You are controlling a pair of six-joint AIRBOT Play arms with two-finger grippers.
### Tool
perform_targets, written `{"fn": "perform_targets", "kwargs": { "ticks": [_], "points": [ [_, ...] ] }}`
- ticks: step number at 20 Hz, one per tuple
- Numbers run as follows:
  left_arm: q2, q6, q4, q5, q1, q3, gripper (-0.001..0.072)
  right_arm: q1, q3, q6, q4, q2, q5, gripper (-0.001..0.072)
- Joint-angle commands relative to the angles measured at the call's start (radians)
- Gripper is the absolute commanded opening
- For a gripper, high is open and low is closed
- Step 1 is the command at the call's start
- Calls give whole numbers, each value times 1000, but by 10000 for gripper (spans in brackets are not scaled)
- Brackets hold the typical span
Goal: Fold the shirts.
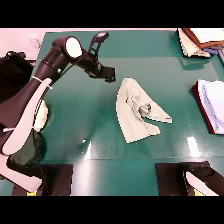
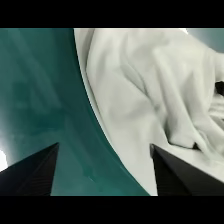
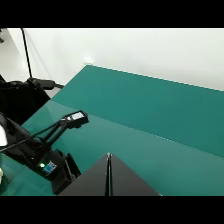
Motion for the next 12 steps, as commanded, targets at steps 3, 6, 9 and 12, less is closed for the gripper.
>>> {"fn": "perform_targets", "kwargs": {
  "ticks": [3,6,9,12],
  "points": [
    [-169,-7,-187,-2,20,-22,664,1,1,0,-1,-1,25,15],
    [-209,18,-249,-42,19,-25,664,1,1,0,-2,-1,24,15],
    [-214,35,-256,-77,19,-55,664,1,1,0,-2,-1,24,15],
    [-214,57,-297,-91,19,-111,664,1,1,0,-1,-11,24,15]
  ]
}}
